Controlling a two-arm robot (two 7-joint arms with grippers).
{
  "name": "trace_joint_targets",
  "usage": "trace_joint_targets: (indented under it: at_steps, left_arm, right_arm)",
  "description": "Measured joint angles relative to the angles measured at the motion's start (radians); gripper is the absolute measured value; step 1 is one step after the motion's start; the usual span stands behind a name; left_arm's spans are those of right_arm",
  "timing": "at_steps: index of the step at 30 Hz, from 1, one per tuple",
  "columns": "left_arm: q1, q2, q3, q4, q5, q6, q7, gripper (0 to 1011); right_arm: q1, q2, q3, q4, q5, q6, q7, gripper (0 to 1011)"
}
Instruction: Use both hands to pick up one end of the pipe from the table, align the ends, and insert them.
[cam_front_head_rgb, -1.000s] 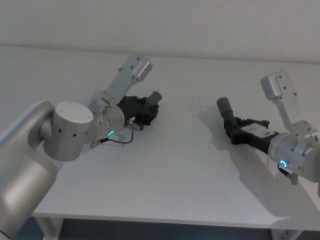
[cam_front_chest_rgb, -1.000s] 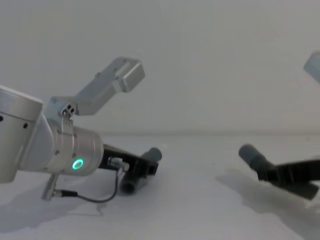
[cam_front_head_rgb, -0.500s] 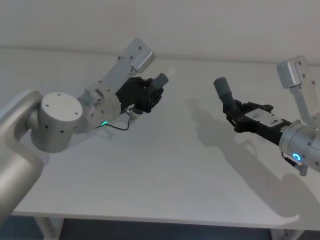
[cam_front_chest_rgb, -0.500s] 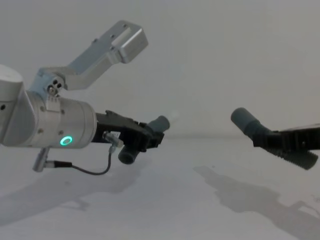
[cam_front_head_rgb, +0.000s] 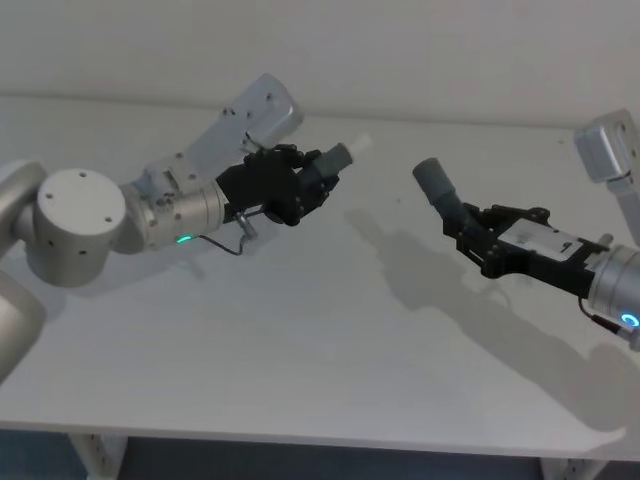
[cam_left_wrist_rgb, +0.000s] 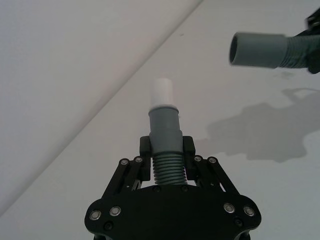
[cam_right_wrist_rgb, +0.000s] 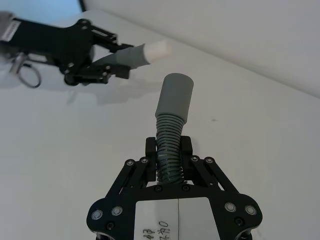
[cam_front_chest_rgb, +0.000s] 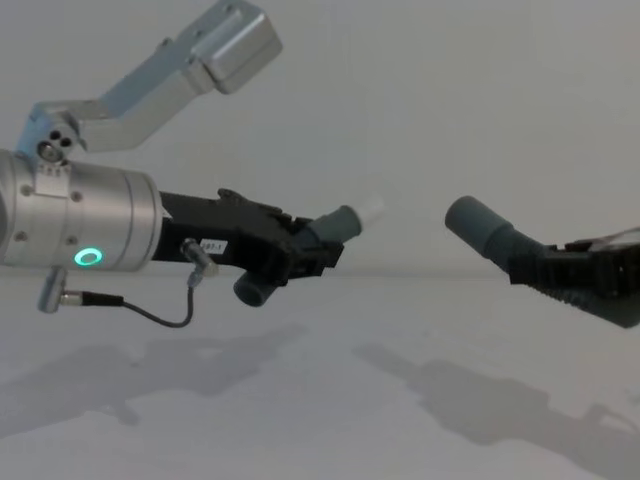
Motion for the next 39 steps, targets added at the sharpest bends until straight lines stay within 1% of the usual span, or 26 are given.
trace_joint_targets:
  at_steps: [4, 7, 9, 11, 12, 13, 14, 15, 17, 18, 19, 23, 25, 26, 31, 39]
  left_arm:
    - [-0.007, 0.017, 0.001, 0.001, -0.016, -0.027, -0.044, 364]
    - [-0.016, 0.036, 0.003, 0.006, -0.042, -0.060, -0.109, 364]
    - [-0.021, 0.044, 0.005, 0.008, -0.052, -0.071, -0.132, 364]
    - [-0.028, 0.055, 0.007, 0.011, -0.067, -0.086, -0.172, 364]
    - [-0.031, 0.058, 0.008, 0.012, -0.070, -0.089, -0.179, 364]
    - [-0.037, 0.066, 0.010, 0.015, -0.081, -0.099, -0.209, 364]
    - [-0.039, 0.069, 0.011, 0.015, -0.085, -0.102, -0.219, 364]
    - [-0.042, 0.074, 0.012, 0.017, -0.090, -0.105, -0.232, 364]
    - [-0.051, 0.084, 0.016, 0.019, -0.103, -0.114, -0.267, 364]
    - [-0.054, 0.087, 0.017, 0.020, -0.108, -0.117, -0.282, 364]
    - [-0.060, 0.094, 0.020, 0.022, -0.118, -0.122, -0.305, 364]
    - [-0.074, 0.109, 0.028, 0.027, -0.138, -0.130, -0.361, 364]
    - [-0.079, 0.115, 0.031, 0.029, -0.146, -0.133, -0.383, 364]
    - [-0.085, 0.121, 0.034, 0.031, -0.153, -0.135, -0.402, 364]
    - [-0.100, 0.134, 0.045, 0.037, -0.172, -0.139, -0.454, 364]
    - [-0.116, 0.141, 0.059, 0.047, -0.192, -0.146, -0.504, 364]
  right_arm:
    - [0.008, 0.030, -0.006, 0.008, 0.010, -0.025, 0.060, 274]
    - [0.015, 0.052, -0.013, 0.015, 0.017, -0.049, 0.106, 274]
    - [0.022, 0.070, -0.019, 0.023, 0.020, -0.067, 0.142, 274]
    - [0.027, 0.080, -0.023, 0.028, 0.023, -0.082, 0.167, 274]
    - [0.032, 0.091, -0.028, 0.033, 0.025, -0.095, 0.190, 274]
    - [0.034, 0.094, -0.029, 0.035, 0.026, -0.101, 0.201, 274]
    - [0.040, 0.106, -0.034, 0.042, 0.027, -0.118, 0.227, 274]
    - [0.040, 0.106, -0.034, 0.042, 0.027, -0.118, 0.227, 274]
    - [0.050, 0.123, -0.041, 0.053, 0.031, -0.146, 0.269, 274]
    - [0.050, 0.123, -0.041, 0.053, 0.031, -0.146, 0.269, 274]
    - [0.054, 0.131, -0.044, 0.058, 0.032, -0.162, 0.291, 274]
    - [0.065, 0.153, -0.053, 0.068, 0.034, -0.197, 0.338, 273]
    - [0.066, 0.156, -0.054, 0.070, 0.035, -0.202, 0.344, 274]
    - [0.069, 0.161, -0.056, 0.072, 0.037, -0.210, 0.356, 274]
    - [0.076, 0.177, -0.063, 0.080, 0.043, -0.232, 0.389, 274]
    - [0.084, 0.195, -0.072, 0.088, 0.050, -0.247, 0.415, 274]
